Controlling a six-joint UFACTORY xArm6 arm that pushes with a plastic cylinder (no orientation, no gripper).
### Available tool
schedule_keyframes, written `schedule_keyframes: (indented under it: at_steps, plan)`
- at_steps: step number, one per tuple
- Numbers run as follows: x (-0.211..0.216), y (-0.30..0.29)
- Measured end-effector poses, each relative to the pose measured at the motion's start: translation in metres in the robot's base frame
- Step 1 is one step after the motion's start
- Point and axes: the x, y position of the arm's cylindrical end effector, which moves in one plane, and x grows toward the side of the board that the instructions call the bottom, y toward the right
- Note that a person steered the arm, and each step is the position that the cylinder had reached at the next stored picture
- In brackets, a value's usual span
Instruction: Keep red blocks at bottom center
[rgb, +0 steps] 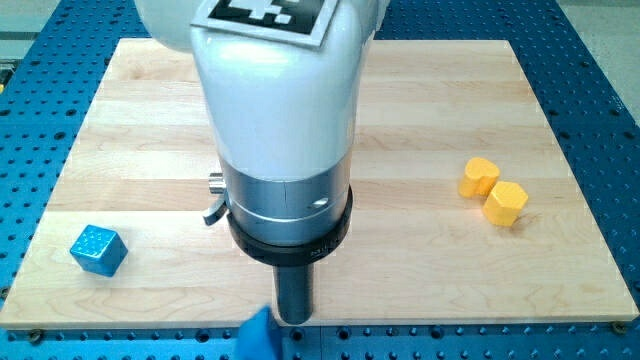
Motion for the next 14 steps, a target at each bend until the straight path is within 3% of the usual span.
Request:
schedule_keyframes:
  at_steps: [1, 3, 6, 8, 9, 10, 12, 13, 14]
  plan:
    - [-0.002, -0.004]
    - [-0.069, -0.099]
    - [-0.187, 0.003]
    - [-0.091, 0.053]
    - [-0.13, 0.075]
    - [-0.105, 0.099]
    - [-0.066, 0.038]
    - [-0.099, 0.044]
    - [-0.092, 0.041]
